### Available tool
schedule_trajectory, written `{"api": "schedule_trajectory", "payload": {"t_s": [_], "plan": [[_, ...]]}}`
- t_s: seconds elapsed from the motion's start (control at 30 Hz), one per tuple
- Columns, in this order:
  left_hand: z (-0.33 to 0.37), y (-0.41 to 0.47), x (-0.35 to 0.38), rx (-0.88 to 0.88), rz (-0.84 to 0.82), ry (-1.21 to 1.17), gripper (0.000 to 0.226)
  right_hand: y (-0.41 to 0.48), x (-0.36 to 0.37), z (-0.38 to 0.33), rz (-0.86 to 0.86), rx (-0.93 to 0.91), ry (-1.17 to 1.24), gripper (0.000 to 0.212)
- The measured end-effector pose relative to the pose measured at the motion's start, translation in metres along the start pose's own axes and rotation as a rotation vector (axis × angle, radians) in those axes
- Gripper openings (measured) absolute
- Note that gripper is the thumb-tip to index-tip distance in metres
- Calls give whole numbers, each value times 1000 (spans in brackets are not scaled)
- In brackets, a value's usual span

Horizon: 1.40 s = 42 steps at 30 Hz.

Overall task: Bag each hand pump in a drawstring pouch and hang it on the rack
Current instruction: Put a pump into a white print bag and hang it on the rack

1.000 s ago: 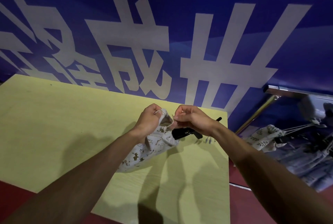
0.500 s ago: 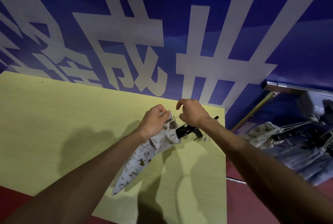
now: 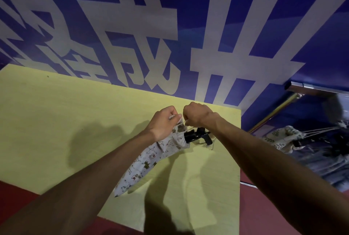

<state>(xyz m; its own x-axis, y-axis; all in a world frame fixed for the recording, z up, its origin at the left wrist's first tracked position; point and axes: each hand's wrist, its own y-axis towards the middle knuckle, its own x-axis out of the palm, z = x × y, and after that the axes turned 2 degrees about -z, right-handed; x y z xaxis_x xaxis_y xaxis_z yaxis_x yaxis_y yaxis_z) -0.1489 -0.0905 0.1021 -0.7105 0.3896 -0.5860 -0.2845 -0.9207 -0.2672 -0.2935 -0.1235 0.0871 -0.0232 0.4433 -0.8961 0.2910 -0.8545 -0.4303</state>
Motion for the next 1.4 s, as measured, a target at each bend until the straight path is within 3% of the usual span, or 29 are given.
{"api": "schedule_trajectory", "payload": {"t_s": [0.3, 0.5, 0.6, 0.7, 0.77, 0.83, 1.0, 1.2, 1.4], "plan": [[12, -18, -41, 11, 121, -25, 25, -41, -61, -14, -19, -2, 330, 35], [20, -32, -79, 115, 4, -54, 5, -81, -119, -51, 227, 76, 571, 32], [34, -40, -86, 199, -10, -130, 23, -98, -139, -63, 347, 132, 621, 29], [59, -53, -90, 261, -154, -274, 51, -117, -152, -73, 469, 175, 681, 24], [76, -58, -88, 336, -226, -305, 39, -126, -160, -75, 528, 180, 690, 23], [94, -60, -84, 415, -197, -278, 7, -138, -168, -76, 572, 189, 670, 25], [118, -54, -60, 483, -162, -24, 25, -177, -179, -64, 624, 269, 658, 29], [157, -59, -32, 623, -238, 107, 38, -214, -177, -27, 858, 348, 1040, 26], [203, -56, 23, 709, -260, 267, 53, -253, -170, 18, 1023, 364, 1085, 33]]}}
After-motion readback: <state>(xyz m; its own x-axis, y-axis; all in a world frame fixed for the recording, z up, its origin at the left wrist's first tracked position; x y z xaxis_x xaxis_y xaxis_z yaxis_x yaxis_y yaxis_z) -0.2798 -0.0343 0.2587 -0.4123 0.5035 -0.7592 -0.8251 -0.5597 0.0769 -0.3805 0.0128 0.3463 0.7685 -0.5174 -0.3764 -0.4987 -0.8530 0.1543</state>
